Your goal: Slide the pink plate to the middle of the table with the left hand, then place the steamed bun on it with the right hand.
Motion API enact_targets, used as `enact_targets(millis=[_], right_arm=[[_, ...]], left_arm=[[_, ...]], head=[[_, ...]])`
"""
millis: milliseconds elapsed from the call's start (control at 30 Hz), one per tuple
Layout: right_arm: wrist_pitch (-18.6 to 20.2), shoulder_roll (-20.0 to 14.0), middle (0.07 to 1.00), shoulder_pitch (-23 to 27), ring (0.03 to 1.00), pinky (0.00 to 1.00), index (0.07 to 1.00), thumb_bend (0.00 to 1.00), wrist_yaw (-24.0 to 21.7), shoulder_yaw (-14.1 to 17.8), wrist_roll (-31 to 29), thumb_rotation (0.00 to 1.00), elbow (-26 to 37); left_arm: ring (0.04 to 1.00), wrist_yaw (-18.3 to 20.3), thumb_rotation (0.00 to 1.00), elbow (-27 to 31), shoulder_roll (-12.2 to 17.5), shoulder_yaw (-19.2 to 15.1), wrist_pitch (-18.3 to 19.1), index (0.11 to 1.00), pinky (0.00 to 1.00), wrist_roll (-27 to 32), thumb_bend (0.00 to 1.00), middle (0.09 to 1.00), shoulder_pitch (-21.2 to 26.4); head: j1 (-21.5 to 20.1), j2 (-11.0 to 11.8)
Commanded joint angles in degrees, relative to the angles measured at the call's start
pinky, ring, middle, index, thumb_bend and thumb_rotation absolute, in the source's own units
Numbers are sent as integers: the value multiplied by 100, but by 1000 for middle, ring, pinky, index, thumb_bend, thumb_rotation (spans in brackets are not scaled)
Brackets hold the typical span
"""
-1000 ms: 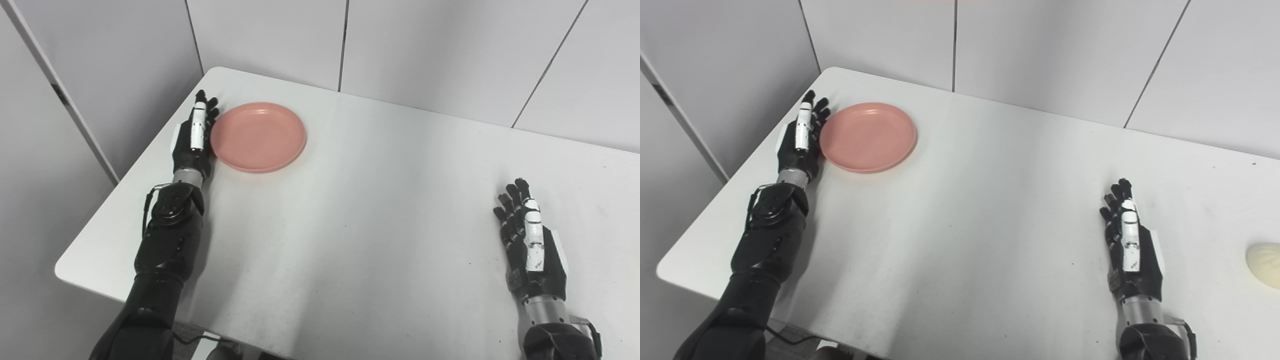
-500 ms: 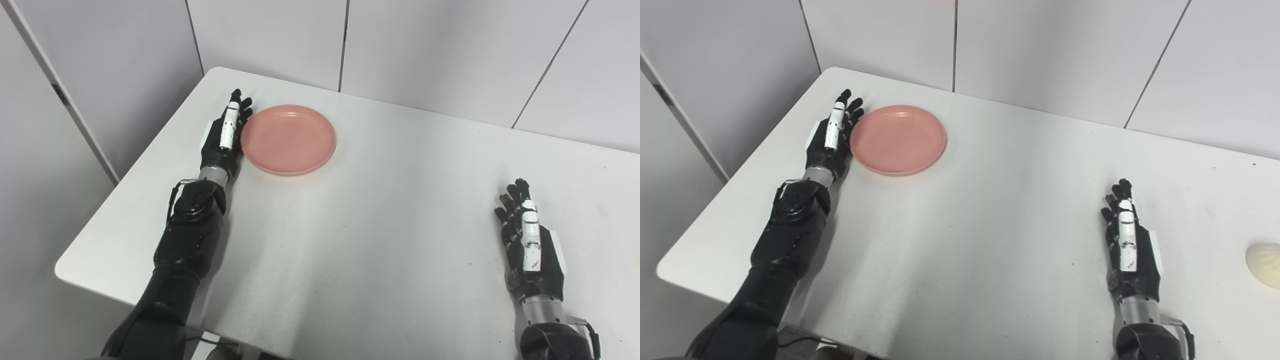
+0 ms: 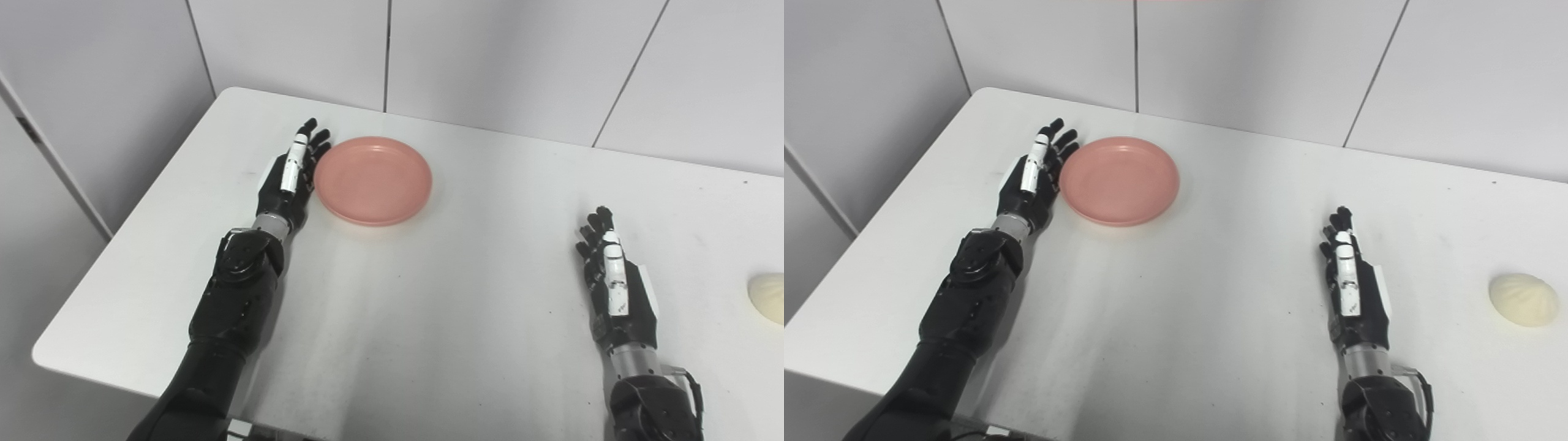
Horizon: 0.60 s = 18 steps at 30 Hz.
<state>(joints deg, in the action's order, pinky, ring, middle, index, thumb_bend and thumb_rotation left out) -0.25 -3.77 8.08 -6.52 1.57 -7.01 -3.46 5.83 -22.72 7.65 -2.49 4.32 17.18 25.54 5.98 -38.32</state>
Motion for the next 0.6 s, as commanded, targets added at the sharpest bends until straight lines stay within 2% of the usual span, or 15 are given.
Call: enact_targets(millis=[0, 167, 333, 567], right_arm=[[-69, 230, 1000, -196, 1000, 1000, 1000, 188, 36, -102, -15, 1000, -214], [-23, 265, 1000, -200, 1000, 1000, 1000, 198, 49, -131, 67, 1000, -195], [-11, 276, 1000, -198, 1000, 1000, 1000, 220, 19, -163, 58, 1000, -210], [8, 326, 1000, -200, 1000, 1000, 1000, 198, 117, -230, 177, 1000, -164]], left_arm=[[956, 374, 1000, 173, -207, 279, 455, 956, 976, 1, 392, 950, -57], [969, 522, 1000, 512, -238, 450, 719, 976, 987, 11, 381, 964, -200], [982, 687, 1000, 736, -304, 579, 847, 985, 999, 43, 356, 979, -324], [979, 892, 1000, 939, -385, 803, 1015, 988, 1000, 42, 348, 969, -490]], head=[[-101, -7], [-332, -22], [-470, -42], [-655, -89]])
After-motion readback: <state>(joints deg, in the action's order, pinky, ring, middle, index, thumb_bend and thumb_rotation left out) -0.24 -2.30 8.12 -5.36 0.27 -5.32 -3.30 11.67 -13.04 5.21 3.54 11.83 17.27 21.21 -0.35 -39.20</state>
